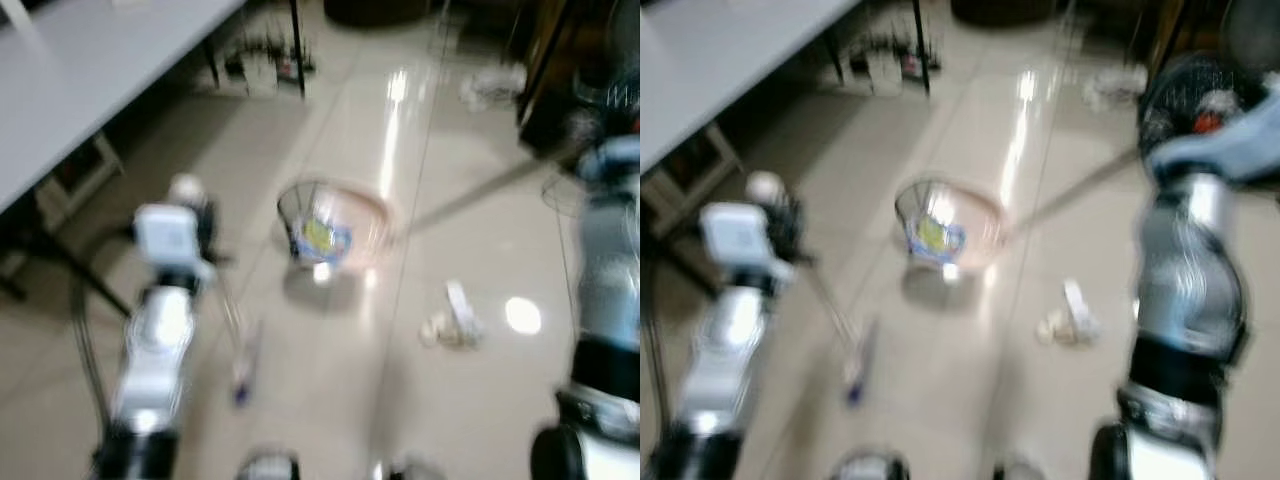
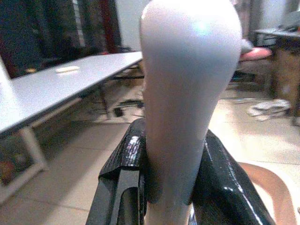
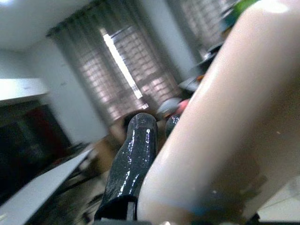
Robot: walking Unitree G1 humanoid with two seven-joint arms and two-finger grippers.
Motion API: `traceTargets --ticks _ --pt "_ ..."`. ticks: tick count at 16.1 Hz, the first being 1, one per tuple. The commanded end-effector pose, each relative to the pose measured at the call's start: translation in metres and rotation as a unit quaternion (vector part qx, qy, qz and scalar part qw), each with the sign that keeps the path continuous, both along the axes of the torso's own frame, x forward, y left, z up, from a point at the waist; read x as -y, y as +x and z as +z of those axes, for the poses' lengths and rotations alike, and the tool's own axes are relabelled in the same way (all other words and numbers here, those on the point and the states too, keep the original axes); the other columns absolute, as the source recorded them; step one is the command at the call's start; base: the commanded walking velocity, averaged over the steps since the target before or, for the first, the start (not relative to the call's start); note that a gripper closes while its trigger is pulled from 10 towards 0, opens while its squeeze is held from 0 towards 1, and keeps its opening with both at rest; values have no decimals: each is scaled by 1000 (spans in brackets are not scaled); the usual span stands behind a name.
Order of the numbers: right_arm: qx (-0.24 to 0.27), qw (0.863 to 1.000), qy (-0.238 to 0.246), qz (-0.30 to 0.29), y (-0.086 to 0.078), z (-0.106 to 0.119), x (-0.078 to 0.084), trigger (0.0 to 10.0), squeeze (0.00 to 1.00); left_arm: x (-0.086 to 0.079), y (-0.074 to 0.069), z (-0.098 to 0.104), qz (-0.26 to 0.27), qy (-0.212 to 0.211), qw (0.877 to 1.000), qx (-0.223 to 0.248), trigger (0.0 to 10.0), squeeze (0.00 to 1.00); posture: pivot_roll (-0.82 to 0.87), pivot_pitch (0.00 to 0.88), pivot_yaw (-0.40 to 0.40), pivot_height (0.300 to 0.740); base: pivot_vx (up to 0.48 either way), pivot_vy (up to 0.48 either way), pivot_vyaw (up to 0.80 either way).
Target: Sweep floor
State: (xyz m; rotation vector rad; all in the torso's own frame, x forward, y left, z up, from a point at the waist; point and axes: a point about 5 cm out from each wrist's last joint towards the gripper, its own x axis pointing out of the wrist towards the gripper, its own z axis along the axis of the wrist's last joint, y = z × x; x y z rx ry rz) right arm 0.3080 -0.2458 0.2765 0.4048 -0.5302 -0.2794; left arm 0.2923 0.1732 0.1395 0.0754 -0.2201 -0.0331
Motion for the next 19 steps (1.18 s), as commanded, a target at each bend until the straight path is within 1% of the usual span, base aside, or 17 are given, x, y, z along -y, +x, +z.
traceTargets --ticks 1,19 --pt "34 999 -3 11 -4 13 -7 10000 0 -8 0 12 11 10 1000 25 10000 0 8 80 51 740 322 0 0" --pt "33 999 3 7 -4 12 -5 10000 0 -8 0 12 9 10 1000 23 10000 0 10 82 54 740 322 0 0"
